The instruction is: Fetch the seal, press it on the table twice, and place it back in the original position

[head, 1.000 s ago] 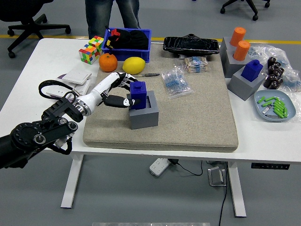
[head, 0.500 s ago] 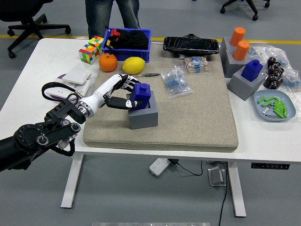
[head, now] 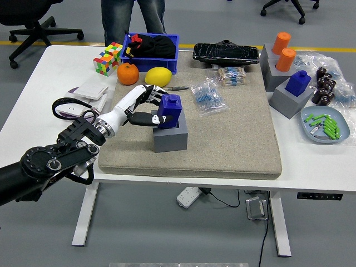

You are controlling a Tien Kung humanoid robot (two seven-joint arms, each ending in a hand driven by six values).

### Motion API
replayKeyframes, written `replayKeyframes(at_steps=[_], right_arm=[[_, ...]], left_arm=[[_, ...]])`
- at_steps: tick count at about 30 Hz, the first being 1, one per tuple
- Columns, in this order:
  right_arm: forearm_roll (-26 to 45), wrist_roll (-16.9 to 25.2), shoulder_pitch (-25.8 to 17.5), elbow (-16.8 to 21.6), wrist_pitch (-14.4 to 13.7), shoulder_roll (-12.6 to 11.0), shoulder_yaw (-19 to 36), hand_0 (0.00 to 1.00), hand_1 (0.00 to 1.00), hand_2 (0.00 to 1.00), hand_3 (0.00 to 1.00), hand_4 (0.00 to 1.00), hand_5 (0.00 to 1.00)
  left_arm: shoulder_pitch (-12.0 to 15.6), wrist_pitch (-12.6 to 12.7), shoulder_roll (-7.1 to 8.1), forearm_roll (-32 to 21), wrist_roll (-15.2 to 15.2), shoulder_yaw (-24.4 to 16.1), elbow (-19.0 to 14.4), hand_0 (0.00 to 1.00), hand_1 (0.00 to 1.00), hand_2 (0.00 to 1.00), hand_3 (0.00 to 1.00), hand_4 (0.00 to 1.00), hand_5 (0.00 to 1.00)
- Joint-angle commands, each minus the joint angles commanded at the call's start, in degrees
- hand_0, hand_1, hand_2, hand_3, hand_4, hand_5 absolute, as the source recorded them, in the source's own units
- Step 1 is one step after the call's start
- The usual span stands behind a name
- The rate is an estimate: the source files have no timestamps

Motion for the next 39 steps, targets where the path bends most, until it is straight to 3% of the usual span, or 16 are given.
replayKeyframes(at_steps=[20,39], right_arm=[[0.07,-0.09,0.59,0.0,-0.05,-0.27,-0.91,0.73,0.682,0.653,0.616,0.719,0.516],[-0.04,-0.09,0.3,0.0,-0.01,-0.26,-0.95,0.73,0.683,0.653,0.615,0.719,0.516]], left_arm=[[0.65,0.52,-2.38,-2.0,-1.0,-0.24,3.38,0.633,0.511,0.468,0.581,0.721,0.002],[1.77,0.44,-2.72,-3.28,-1.42,-0.79,3.71,0.631,0.51,0.468,0.581,0.723,0.002]])
